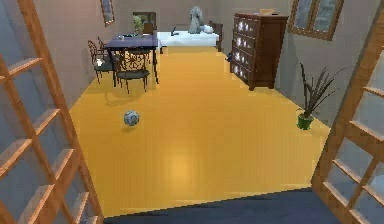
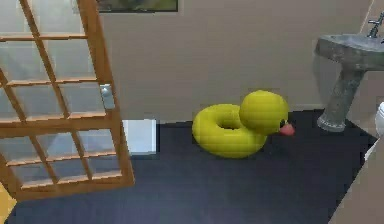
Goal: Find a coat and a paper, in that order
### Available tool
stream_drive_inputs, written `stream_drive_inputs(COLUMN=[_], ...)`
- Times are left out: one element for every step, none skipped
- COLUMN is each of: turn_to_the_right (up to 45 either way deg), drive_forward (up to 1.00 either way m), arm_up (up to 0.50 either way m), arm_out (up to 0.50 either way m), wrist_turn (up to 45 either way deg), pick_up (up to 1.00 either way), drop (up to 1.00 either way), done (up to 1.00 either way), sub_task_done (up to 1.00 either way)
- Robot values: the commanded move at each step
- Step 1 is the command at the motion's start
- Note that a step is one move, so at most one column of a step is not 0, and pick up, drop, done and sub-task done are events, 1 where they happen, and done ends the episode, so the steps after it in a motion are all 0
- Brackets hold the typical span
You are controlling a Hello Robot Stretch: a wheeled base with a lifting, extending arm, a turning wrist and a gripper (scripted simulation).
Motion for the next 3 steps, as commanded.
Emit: stream_drive_inputs(turn_to_the_right=[0.0, 0.0, 0.0], drive_forward=[1.00, 1.00, 1.00], arm_up=[0.00, 0.00, 0.00], arm_out=[0.00, 0.00, 0.00], wrist_turn=[0.0, 0.0, 0.0], pick_up=[0.00, 0.00, 0.00], drop=[0.00, 0.00, 0.00], done=[0.00, 0.00, 0.00], sub_task_done=[0.00, 0.00, 0.00])
